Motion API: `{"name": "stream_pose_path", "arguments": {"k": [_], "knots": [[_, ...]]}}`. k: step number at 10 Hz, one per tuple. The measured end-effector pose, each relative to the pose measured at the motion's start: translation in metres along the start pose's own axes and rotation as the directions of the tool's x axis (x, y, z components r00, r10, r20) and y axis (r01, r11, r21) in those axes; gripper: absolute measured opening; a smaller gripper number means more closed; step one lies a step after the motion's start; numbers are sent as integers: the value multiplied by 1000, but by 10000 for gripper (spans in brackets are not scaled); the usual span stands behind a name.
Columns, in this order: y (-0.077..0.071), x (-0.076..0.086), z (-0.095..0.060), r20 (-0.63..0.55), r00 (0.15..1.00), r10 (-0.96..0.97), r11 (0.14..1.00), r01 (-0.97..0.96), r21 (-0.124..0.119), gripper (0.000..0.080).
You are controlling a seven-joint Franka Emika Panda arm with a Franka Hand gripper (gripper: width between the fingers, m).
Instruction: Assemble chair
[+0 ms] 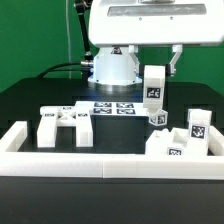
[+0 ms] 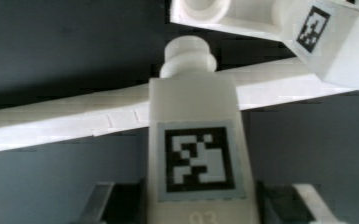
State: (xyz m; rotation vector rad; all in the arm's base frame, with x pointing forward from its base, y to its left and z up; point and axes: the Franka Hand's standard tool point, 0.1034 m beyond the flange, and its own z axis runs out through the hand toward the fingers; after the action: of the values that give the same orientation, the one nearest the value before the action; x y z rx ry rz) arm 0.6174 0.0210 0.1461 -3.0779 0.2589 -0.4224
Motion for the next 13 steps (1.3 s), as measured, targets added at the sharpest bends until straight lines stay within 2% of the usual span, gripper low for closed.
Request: {"name": "stream_pose_path", "arguments": {"k": [1,2,6,9,11,12,13], "knots": [[-1,6,-1,-72,997,-4,1000,4,3,290],[-2,4,0,-138,990,-10,1000,11,3,290],[-7,-6,11,-124,992,-23,1000,23,-1,290],[-7,-7,11,-125,992,-23,1000,23,-1,290],[-5,-16,15,-146,989,-20,1000,20,-2,290],[-3,-15,15,-164,986,-31,1000,30,-5,290],[-3,-10,13,-246,968,-37,999,37,-6,290]]}}
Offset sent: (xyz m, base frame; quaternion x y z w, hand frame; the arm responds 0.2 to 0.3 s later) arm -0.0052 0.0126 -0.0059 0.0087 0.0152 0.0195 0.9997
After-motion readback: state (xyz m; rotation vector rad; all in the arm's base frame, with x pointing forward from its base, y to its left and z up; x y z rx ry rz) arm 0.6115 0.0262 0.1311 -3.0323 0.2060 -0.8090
